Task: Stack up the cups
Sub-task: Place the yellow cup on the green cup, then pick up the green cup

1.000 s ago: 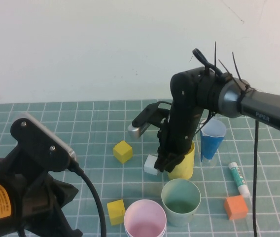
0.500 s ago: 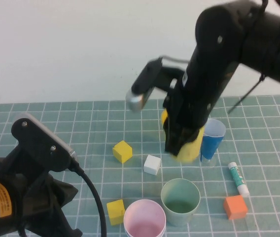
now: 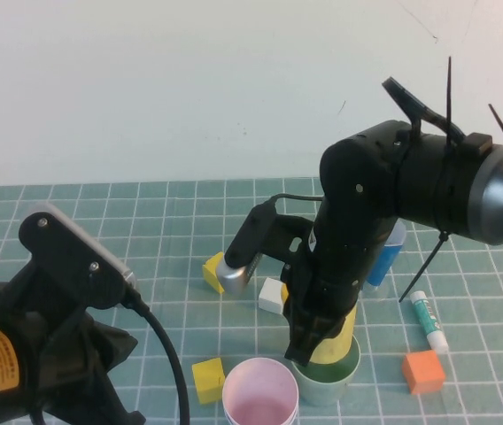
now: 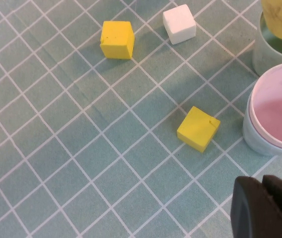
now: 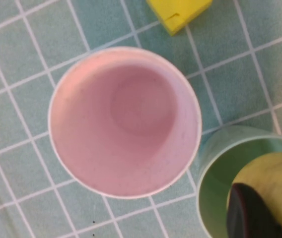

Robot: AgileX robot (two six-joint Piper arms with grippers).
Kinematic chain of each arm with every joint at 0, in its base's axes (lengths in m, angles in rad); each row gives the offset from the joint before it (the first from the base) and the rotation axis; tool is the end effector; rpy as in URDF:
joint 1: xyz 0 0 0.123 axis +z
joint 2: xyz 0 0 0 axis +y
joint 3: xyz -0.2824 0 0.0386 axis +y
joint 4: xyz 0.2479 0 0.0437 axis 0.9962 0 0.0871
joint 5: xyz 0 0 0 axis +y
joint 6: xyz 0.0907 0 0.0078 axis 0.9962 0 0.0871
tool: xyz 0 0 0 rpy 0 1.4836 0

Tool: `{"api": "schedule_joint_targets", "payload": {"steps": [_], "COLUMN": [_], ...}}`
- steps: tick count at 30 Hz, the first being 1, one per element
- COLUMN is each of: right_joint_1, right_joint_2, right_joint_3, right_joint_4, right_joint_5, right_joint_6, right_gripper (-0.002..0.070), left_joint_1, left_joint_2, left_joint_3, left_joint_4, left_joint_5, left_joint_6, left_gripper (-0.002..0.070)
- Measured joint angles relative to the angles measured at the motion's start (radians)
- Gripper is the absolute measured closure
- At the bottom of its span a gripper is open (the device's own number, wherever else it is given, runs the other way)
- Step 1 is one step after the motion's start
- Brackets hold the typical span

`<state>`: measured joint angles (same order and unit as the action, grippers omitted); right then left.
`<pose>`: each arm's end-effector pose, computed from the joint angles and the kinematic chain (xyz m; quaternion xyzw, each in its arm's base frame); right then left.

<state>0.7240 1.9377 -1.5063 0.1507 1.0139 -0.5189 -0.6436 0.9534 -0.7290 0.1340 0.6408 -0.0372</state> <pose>0.2921 0.2738 0.2206 -0.5506 0.8252 0.0782 0.0984 0.1517 -0.1047 0.2996 0.3073 0.8682 -0.0743 0.3824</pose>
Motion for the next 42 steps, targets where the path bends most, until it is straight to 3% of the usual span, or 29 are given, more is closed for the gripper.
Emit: {"api": "schedule_joint_targets", "payload": {"steps": [6,13,19,27,29,35,42], "right_joint_1": [0.000,0.000,0.000,-0.006,-0.016,-0.098,-0.160], "right_joint_2": [0.000,0.000,-0.023,-0.092,-0.095,-0.078,0.007], "right_joint_3": [0.000,0.000,0.000,0.000,0.005,0.057,0.059], "right_joint_4": [0.007,0.016,0.014,-0.225,-0.234,-0.171,-0.065], "right_joint_5": [-0.004,0.050,0.056,0.109,0.106,-0.001,-0.058], "right_joint_6": [0.029,0.031,0.038,0.229,0.251,0.265,0.211], "right_gripper": [0.0610,0.0530,0.0508,0.0495,0.0467,0.0262,0.0221], "left_joint_1": [0.000,0.000,0.000,0.000,0.000,0.000,0.000], "left_joint_2": [0.000,0.000,0.000,0.000,0.000,0.000,0.000], "left_joint_3": [0.000,0.000,0.000,0.000,0.000,0.000,0.000], "left_joint_4": [0.006,0.006,0.006,0.006,0.006,0.007,0.019], "left_joint_5": [0.002,0.002,0.002,0.013,0.013,0.017,0.017], "left_joint_6": [0.000,-0.001,-0.001,-0.001,-0.004,-0.015,-0.021], "left_gripper": [0.0673,0.0674,0.0675,0.0675,0.0675,0.0675,0.0675]}}
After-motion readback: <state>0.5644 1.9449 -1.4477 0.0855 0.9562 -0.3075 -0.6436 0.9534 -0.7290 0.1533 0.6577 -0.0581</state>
